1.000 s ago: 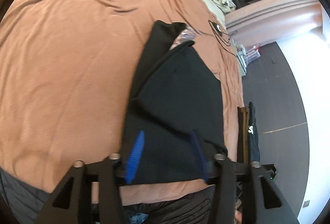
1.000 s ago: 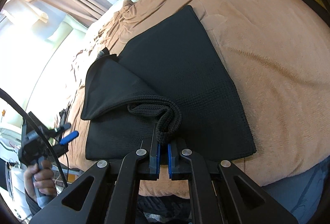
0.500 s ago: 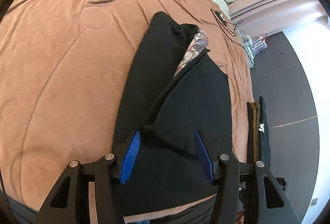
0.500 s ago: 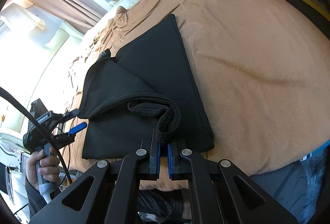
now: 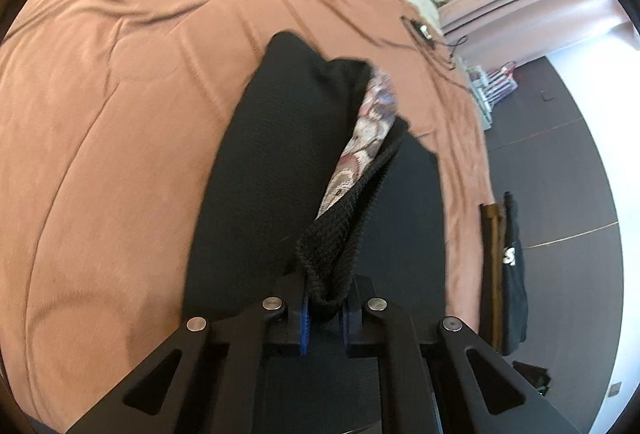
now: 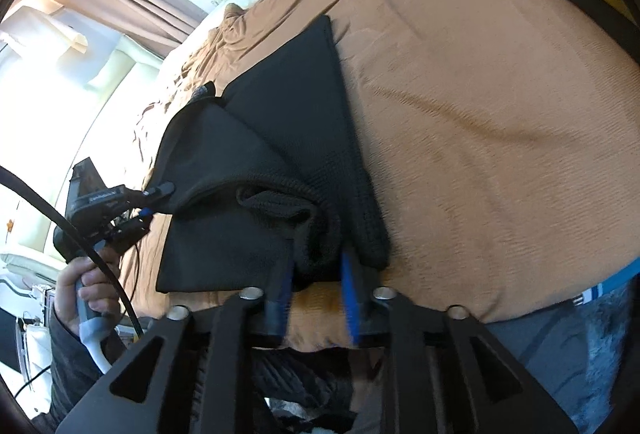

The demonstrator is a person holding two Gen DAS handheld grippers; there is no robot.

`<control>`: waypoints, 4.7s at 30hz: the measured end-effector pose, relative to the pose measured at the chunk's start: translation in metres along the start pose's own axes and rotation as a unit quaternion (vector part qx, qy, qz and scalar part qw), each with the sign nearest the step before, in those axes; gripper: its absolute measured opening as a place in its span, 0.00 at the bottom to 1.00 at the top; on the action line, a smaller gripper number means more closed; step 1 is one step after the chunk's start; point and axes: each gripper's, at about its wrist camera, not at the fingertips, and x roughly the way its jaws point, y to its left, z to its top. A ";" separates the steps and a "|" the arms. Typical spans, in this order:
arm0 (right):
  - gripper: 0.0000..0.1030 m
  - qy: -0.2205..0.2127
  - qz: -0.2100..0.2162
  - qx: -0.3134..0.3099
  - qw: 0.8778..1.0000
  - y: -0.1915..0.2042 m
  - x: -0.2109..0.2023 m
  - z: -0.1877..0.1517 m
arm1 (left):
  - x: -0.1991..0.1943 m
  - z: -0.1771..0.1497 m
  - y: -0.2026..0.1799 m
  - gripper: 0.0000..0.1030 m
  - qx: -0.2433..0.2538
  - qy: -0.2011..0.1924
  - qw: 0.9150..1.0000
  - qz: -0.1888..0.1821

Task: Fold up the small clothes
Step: 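Regrasp the shirt edge with the left gripper and lift it, then fold the lifted edge over toward the right gripper and open both grippers, then pinch the new folded shirt edge with both grippers to flatten it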

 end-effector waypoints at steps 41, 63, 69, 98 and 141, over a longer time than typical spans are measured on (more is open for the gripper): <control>0.05 0.012 0.045 0.013 0.999 -0.024 0.007 0.004 | 0.150 0.103 -0.172 0.28 0.122 0.042 0.991 -0.030; 0.04 -0.005 0.019 -0.001 1.000 -0.015 0.002 -0.001 | 0.057 0.092 -0.080 0.60 0.124 -0.006 0.991 0.049; 0.10 0.001 -0.009 -0.009 1.000 -0.004 -0.002 0.004 | 0.031 0.080 -0.043 0.60 0.106 -0.011 0.992 0.064; 0.56 0.035 -0.004 -0.033 0.999 0.007 0.042 0.028 | -0.020 -0.039 0.068 0.44 0.012 0.038 0.999 0.007; 0.11 0.035 -0.017 -0.014 0.999 0.036 0.057 -0.005 | -0.050 -0.052 0.074 0.08 0.021 0.034 0.999 0.017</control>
